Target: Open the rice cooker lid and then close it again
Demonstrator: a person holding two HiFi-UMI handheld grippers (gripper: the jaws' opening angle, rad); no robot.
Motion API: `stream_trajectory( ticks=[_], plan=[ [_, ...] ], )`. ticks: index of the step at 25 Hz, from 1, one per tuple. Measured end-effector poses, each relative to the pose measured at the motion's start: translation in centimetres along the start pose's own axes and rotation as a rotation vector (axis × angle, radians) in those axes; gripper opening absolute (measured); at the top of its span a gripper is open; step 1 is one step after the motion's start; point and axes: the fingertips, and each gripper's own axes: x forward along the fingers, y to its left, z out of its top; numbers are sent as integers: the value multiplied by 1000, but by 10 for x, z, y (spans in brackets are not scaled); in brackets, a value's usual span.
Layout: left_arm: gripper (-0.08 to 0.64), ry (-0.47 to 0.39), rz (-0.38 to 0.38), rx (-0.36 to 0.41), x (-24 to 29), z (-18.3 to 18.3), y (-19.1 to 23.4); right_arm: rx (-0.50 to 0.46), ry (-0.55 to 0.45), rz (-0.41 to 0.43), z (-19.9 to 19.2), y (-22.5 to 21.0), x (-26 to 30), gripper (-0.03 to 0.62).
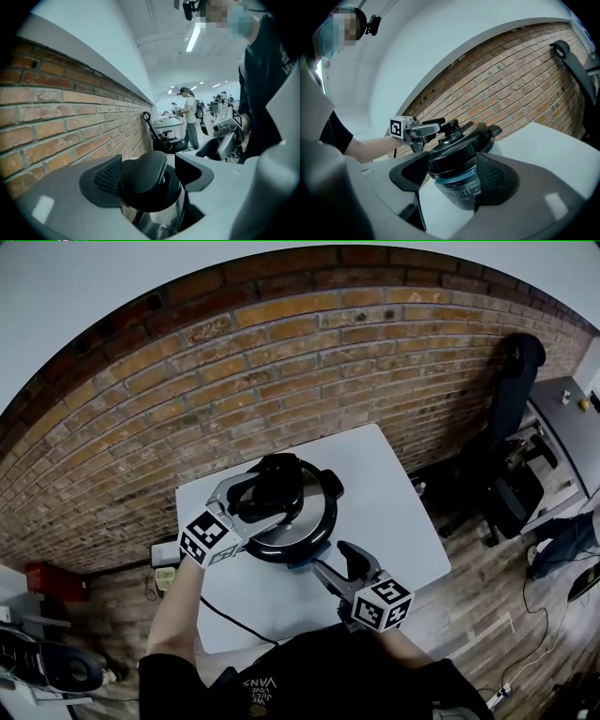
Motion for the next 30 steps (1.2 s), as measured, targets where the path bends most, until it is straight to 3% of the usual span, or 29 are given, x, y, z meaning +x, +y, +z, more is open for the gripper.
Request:
stream_trajectory(
  ticks=[6, 11, 16, 22, 30],
  plan=[
    [330, 155, -175, 106, 25, -8, -9, 14, -13, -5, 4, -8, -4, 308],
    [328, 251, -286, 88, 38, -22, -13, 24, -15, -9, 5, -14, -9, 308],
    [325, 217, -363, -3, 39, -24, -13, 30, -9, -10, 4, -16, -10, 308],
    [293, 195, -396, 38, 38, -23, -13, 33, -4, -13, 5, -14, -8, 307],
    [281, 227, -537, 135, 32, -26, -20, 28, -1, -36, 6, -16, -9, 307]
  ],
)
